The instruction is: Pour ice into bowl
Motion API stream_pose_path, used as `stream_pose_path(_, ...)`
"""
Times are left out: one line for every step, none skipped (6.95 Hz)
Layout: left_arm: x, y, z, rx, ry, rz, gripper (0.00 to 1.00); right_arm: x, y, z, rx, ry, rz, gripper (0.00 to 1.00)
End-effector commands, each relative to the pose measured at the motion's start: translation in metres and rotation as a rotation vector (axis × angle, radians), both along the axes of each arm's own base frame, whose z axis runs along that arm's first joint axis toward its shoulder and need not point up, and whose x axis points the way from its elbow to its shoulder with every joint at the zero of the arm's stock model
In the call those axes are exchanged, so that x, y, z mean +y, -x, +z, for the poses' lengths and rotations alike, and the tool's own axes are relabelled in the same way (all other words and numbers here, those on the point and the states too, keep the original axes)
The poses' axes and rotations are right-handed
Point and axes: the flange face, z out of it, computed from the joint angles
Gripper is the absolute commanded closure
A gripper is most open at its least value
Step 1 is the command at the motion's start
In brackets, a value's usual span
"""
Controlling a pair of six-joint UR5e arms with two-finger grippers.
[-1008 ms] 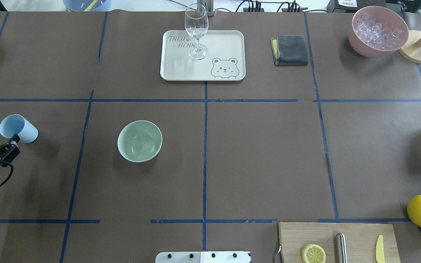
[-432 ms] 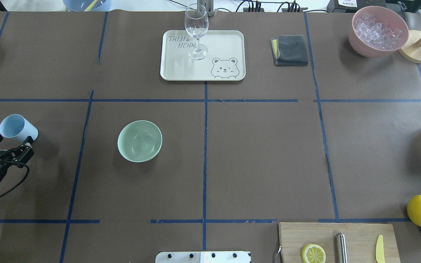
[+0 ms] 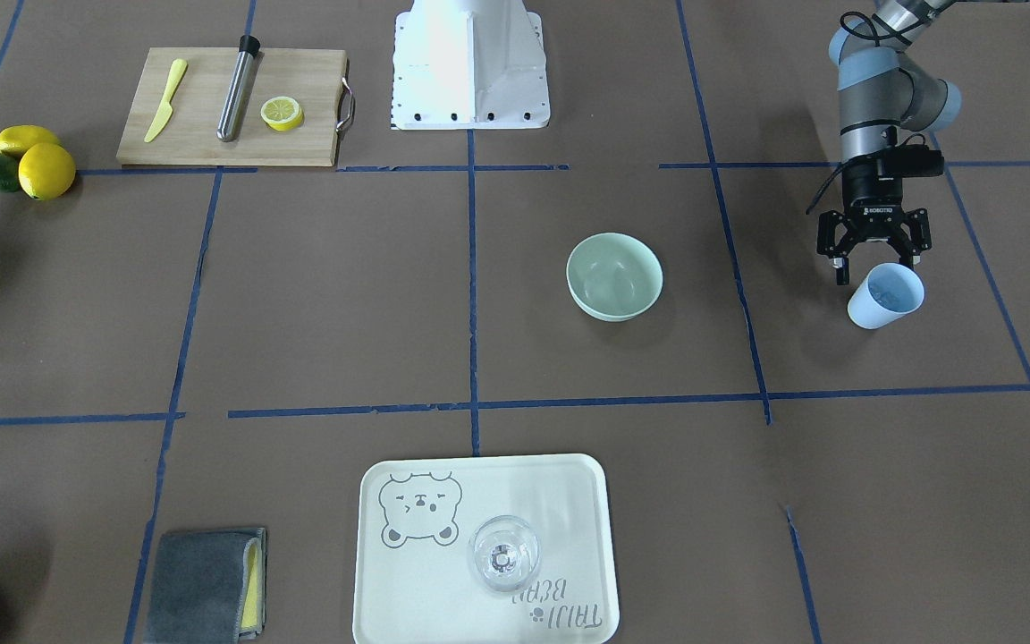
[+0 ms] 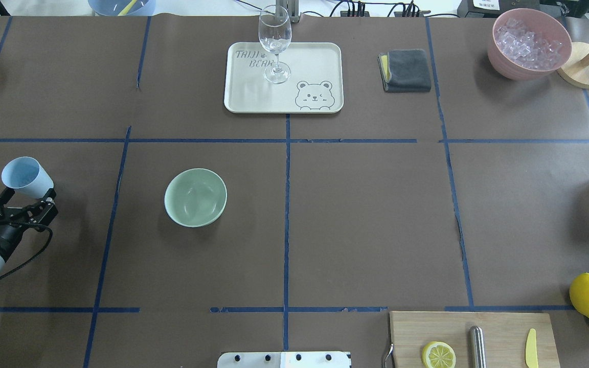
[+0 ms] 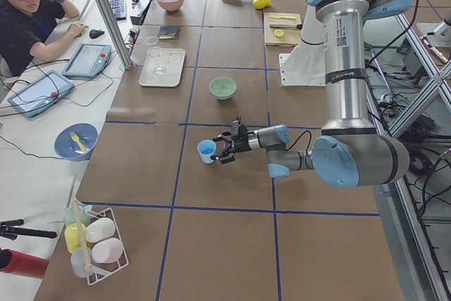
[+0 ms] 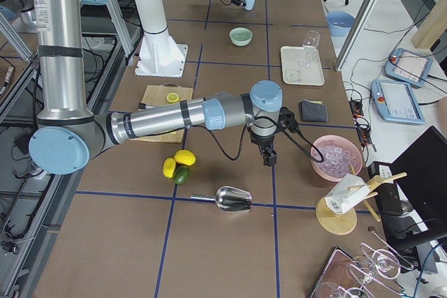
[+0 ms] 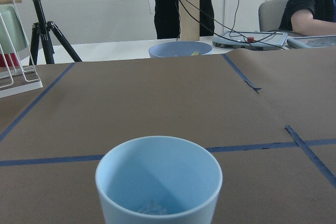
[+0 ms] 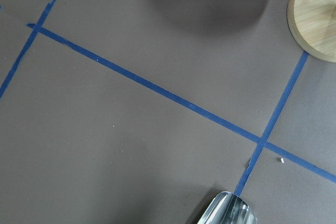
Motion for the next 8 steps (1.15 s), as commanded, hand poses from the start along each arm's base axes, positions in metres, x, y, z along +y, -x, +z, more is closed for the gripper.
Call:
stream_pose_path(-0.011, 0.011, 0.013, -0.018, 0.015, -0.03, 0.0, 0.0, 0.0, 0.0, 0.001, 0.0, 0.001, 0.0)
stream_pose_path(-0.015, 0.007, 0.013, -0.014, 0.014, -0.036, 0.0, 0.0, 0.0, 0.0, 0.001, 0.0, 0.001, 0.0)
stream_pose_path(-0.022, -0.001, 0.012, -0.009, 0.013, -0.043, 0.0, 0.0, -0.001, 0.0, 0.001, 0.0, 0.002, 0.0)
stream_pose_path(-0.027, -0.007, 0.012, -0.008, 0.012, -0.05, 0.0, 0.0, -0.001, 0.0, 0.001, 0.0, 0.002, 0.0)
stream_pose_path(-0.029, -0.01, 0.013, 0.011, 0.025, -0.041, 0.0, 0.0, -0.002, 0.0, 0.001, 0.0, 0.004, 0.0)
stream_pose_path(-0.033, -0.016, 0.02, 0.001, 0.032, -0.046, 0.0, -0.001, -0.002, -0.001, 0.001, -0.001, 0.005, 0.0)
stream_pose_path(-0.037, -0.022, 0.022, 0.0, 0.032, -0.049, 0.0, -0.001, -0.003, -0.001, 0.001, -0.001, 0.007, 0.0)
stream_pose_path(-0.038, -0.022, 0.022, -0.003, 0.033, -0.049, 0.0, -0.001, -0.003, -0.001, 0.001, -0.001, 0.007, 0.0)
